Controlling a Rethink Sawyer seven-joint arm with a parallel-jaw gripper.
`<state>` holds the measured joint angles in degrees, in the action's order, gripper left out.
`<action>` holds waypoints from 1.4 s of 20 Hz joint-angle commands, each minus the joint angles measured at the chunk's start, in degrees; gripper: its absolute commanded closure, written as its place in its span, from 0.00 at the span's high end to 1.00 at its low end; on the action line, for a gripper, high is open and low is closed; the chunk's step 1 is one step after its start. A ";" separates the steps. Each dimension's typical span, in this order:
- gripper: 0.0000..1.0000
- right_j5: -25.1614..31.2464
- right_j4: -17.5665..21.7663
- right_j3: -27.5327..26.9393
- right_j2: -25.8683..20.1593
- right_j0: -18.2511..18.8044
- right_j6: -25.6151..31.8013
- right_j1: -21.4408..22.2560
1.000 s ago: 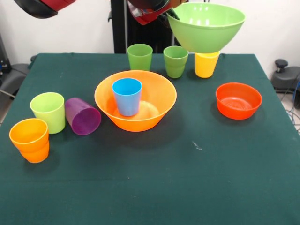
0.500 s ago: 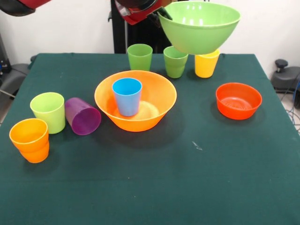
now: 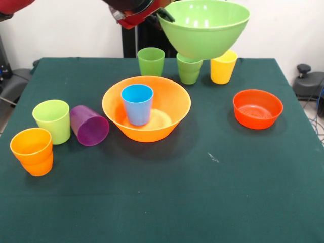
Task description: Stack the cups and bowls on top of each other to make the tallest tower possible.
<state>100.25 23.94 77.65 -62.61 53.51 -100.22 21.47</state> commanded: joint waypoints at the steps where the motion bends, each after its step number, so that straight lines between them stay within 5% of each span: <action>1: 0.00 7.17 3.23 -7.40 1.11 -1.60 23.91 -3.44; 18: 0.00 11.10 5.74 -12.20 1.79 -1.40 29.65 -4.07; 28: 0.00 7.77 5.32 -11.64 1.66 -0.70 27.83 -3.10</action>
<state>106.66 25.54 68.73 -62.61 53.49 -91.78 18.06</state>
